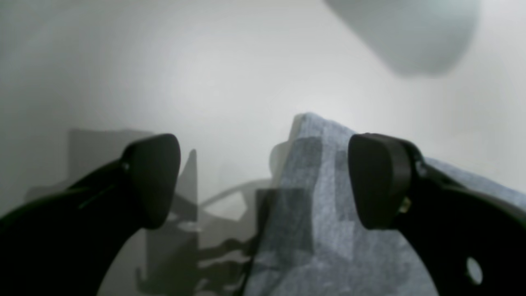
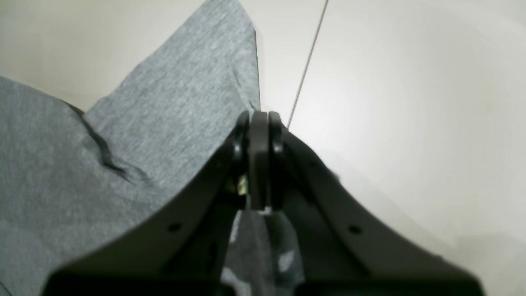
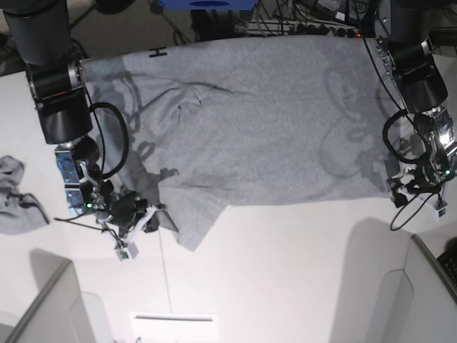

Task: Fold the T-shirt properly
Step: 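Grasp the hem corners with both grippers, then hold the hem corners and lift them slightly with both grippers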

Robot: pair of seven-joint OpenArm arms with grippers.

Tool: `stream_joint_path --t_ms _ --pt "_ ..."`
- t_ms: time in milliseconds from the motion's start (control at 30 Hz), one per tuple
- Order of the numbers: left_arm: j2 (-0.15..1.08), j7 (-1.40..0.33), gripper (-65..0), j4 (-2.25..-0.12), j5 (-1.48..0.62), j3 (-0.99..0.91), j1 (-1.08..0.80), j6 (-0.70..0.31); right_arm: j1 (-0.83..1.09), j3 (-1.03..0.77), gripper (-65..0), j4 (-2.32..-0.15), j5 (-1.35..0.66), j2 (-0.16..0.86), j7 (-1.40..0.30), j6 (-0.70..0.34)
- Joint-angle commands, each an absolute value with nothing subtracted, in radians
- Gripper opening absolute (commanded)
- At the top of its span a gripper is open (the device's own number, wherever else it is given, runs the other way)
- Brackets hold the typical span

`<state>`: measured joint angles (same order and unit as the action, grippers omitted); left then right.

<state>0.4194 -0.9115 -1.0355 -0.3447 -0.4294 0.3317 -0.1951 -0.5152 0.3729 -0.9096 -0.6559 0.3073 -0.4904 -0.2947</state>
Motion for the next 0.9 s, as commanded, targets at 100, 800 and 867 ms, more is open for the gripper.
stream_joint_path --t_ms 100,800,867 --pt "0.435 -0.857 -3.5 -1.004 -0.358 -0.351 0.367 -0.2 -0.55 0.366 -65.0 -0.928 -0.667 0.323 -0.466 -0.297" --pt "0.426 -0.779 -26.0 -0.892 -0.361 -0.338 0.397 -0.2 -0.536 0.364 -65.0 -0.934 -0.67 0.366 -0.466 -0.297" --pt "0.426 -0.779 -26.2 -0.892 -0.361 -0.338 0.397 -0.2 -0.536 0.364 -65.0 -0.934 -0.67 0.366 -0.466 -0.297"
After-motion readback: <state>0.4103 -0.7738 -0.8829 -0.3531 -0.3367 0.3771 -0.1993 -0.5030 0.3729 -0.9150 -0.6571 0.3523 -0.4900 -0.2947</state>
